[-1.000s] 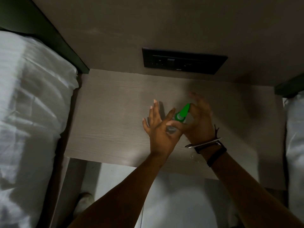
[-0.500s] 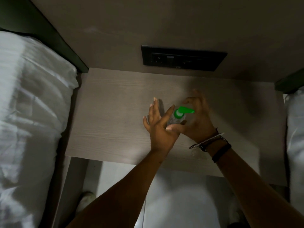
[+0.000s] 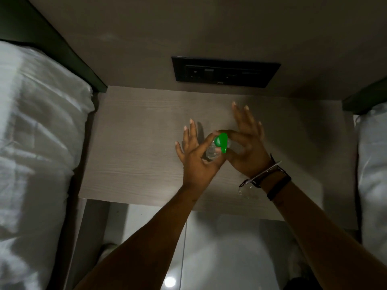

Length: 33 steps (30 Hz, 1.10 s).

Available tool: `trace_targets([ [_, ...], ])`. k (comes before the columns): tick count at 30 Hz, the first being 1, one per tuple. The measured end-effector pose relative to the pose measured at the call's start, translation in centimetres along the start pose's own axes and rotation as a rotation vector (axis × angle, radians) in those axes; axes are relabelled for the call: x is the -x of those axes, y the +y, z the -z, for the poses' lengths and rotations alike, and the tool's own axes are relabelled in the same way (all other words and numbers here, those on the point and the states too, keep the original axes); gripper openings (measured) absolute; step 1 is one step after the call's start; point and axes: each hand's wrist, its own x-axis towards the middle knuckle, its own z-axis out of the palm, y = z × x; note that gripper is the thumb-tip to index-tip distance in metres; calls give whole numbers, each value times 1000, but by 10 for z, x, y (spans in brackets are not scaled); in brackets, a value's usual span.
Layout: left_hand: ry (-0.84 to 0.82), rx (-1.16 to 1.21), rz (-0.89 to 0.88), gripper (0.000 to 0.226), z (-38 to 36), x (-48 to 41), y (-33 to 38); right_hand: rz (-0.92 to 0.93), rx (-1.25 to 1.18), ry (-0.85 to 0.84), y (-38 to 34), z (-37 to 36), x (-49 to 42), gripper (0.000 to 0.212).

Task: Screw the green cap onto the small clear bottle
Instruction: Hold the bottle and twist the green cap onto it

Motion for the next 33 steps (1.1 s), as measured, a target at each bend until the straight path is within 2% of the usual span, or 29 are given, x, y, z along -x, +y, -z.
trace_targets([
  [2,-2,-1,-18,47,-1,-1,-2,-7,70,46,-1,2,-1,29],
  [3,4,2,-23,41,-1,-1,-4,-12,139,65,-3,0,-4,31],
  [5,13,-5,-23,29,-2,-2,-7,-37,244,54,-5,-4,-8,51],
  [7,13,-2,-20,28,-2,-2,-8,-50,244,-7,-5,-7,-7,70],
  [8,11,10,-24,27,-1,-3,-7,-36,221,-29,-5,-7,-5,68],
  [11,5,11,-32,33,-2,-1,-7,23,136,-35,-3,-2,-1,36],
  [13,0,15,8,41,-1,3,-9,36,167,-20,-2,2,-4,30],
  [18,-37,-86,-18,53,5,8,-18,5,237,-10,-5,2,-12,46],
  [24,-10,-10,-14,43,4,4,-12,-28,276,-40,-1,0,-9,71],
  [25,-12,5,-6,44,4,4,-11,-23,256,-58,-1,-1,-6,71],
  [28,-12,38,-1,40,6,1,-10,28,117,-34,0,2,2,40],
  [30,-21,51,-7,42,6,-1,-9,6,63,11,1,4,1,29],
  [33,-17,53,-4,43,7,-1,-8,-49,130,63,-4,3,-6,46],
])
